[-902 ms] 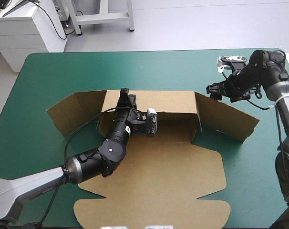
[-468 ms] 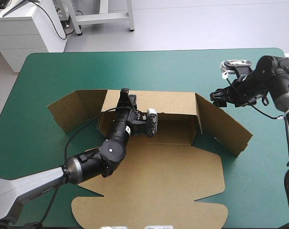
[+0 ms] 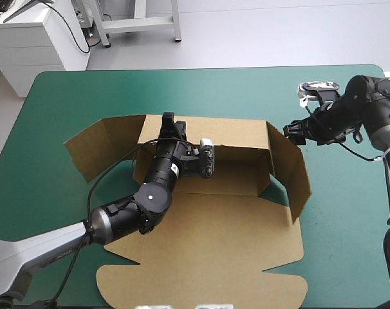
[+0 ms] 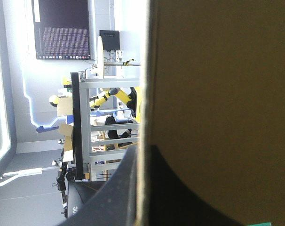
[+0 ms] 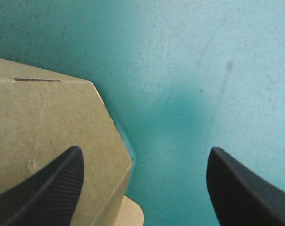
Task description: Fold the box
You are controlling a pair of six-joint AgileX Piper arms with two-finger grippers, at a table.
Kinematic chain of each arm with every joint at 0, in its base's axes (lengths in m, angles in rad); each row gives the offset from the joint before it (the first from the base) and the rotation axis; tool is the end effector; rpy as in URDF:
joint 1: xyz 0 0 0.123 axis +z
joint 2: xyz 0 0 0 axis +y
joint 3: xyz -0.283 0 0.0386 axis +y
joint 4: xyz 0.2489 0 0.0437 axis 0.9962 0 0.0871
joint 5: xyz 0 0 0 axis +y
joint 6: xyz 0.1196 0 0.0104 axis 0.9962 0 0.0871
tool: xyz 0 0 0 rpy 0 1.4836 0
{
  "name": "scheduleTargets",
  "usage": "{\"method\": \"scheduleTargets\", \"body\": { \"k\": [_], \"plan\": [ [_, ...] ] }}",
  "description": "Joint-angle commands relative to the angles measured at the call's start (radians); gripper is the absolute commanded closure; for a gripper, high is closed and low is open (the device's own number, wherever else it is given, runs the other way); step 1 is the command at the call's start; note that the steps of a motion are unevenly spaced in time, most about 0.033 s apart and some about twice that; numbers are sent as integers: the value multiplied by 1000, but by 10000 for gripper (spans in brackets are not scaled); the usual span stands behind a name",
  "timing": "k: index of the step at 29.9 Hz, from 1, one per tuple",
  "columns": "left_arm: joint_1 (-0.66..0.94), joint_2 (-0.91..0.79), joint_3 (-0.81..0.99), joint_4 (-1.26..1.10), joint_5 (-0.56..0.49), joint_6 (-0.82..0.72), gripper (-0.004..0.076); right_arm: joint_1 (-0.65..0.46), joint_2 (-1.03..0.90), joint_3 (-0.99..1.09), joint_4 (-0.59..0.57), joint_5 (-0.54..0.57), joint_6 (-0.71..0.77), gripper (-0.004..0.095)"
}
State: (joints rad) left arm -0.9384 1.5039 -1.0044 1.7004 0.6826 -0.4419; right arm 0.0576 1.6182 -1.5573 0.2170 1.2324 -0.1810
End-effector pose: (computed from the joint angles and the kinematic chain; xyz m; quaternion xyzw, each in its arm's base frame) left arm 0.2665 -0.2365 0.2987 0.5985 0.5098 0.3622 0.5007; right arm 0.3438 0.0442 0.3228 -0.0996 0.9727 0.0957 0.1865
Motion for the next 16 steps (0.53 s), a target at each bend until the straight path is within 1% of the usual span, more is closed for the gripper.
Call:
{"method": "scheduleTargets", "body": {
  "k": [1,3,6,9,11,13,16],
  "plan": [
    [-4,-35,-47,67,37,-5,734,-7,-47,-22,25,-20,-5,242],
    [-4,-35,-47,56,35,-5,734,-7,-50,-14,30,-25,-5,242],
    [-4,-35,-47,48,35,-5,734,-7,-72,41,32,-69,-5,243],
    [-4,-35,-47,51,31,-5,734,-7,-122,141,58,-161,-17,269],
    [-4,-35,-47,48,29,-5,734,-7,-179,222,90,-236,-40,290],
    [-4,-35,-47,48,27,-5,734,-7,-231,292,141,-284,-78,304],
    [-4,-35,-47,48,25,-5,734,-7,-283,365,190,-314,-127,305]
  ]
}}
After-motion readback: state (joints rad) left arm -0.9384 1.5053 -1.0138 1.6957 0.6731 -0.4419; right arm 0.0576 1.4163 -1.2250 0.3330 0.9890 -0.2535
